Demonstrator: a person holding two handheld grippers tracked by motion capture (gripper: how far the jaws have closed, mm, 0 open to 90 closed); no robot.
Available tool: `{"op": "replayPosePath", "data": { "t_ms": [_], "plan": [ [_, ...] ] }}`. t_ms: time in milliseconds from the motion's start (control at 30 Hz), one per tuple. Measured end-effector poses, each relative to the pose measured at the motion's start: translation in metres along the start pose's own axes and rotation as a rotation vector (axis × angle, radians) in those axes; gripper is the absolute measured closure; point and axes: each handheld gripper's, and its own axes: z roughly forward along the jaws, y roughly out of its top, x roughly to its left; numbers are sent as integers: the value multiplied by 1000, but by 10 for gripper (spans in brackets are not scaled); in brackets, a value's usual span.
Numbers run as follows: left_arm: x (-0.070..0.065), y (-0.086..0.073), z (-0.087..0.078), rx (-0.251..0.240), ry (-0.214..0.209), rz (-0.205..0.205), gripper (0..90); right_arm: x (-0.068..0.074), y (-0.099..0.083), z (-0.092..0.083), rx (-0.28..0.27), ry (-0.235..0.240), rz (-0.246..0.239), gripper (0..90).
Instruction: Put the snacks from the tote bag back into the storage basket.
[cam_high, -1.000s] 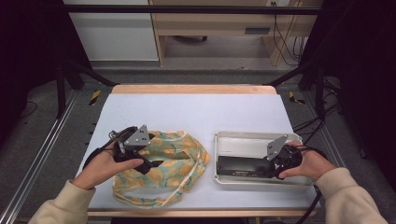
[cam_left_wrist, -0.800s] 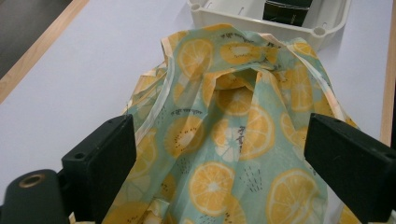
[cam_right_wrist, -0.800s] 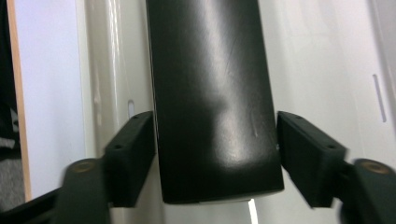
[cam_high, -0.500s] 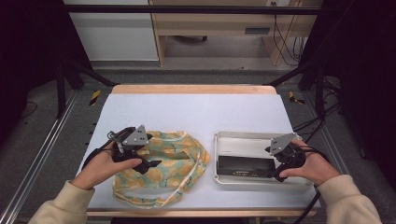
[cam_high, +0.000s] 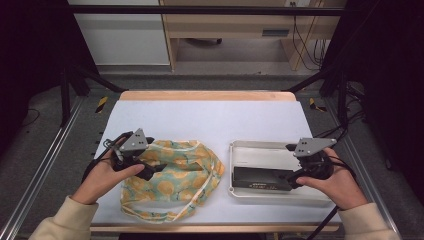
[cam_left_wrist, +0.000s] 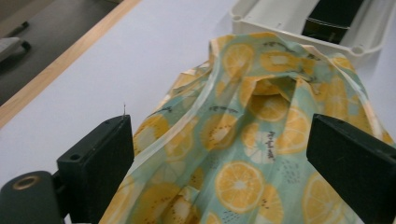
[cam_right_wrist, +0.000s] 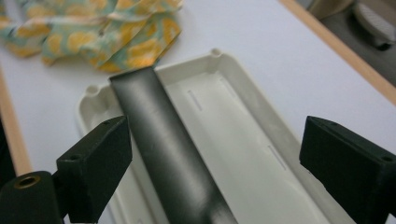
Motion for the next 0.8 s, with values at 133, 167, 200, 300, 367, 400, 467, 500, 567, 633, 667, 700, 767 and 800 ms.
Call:
{"op": "replayPosePath", "data": {
  "t_ms": [133,167,200,300,367,400,467,500,567,633,667,700,767,800],
  "plan": [
    [8,-10,-6,-30,59,-57,63,-2,2,0,-52,-81,101,98],
    [10,-13,-8,-37,74,-74,63,-3,1,1,-70,-100,128,99],
    [12,-16,-9,-47,81,-91,62,-4,0,1,-81,-113,164,98],
    [19,-23,-16,-71,104,-128,62,-7,-2,3,-114,-156,235,94],
    [23,-28,-22,-92,122,-151,60,-7,-2,3,-129,-169,263,94],
    [25,-30,-24,-104,129,-162,60,-7,-2,3,-129,-174,273,93],
    [29,-33,-29,-116,146,-177,59,-6,-1,2,-127,-190,292,91],
    [30,-35,-31,-130,156,-195,59,-6,-1,0,-130,-202,299,91],
    [34,-40,-36,-140,177,-214,58,-6,-2,-3,-132,-235,320,90],
    [39,-44,-41,-145,200,-230,56,-6,-5,-5,-142,-268,350,92],
    [41,-46,-44,-143,213,-231,54,-6,-6,-6,-149,-280,361,92],
    [44,-49,-47,-150,222,-240,51,-6,-9,-5,-155,-294,376,92],
    [50,-56,-53,-154,249,-264,50,-5,-15,-3,-147,-322,410,92],
    [52,-59,-55,-152,263,-276,50,-5,-19,-1,-140,-334,423,91]
  ]
}}
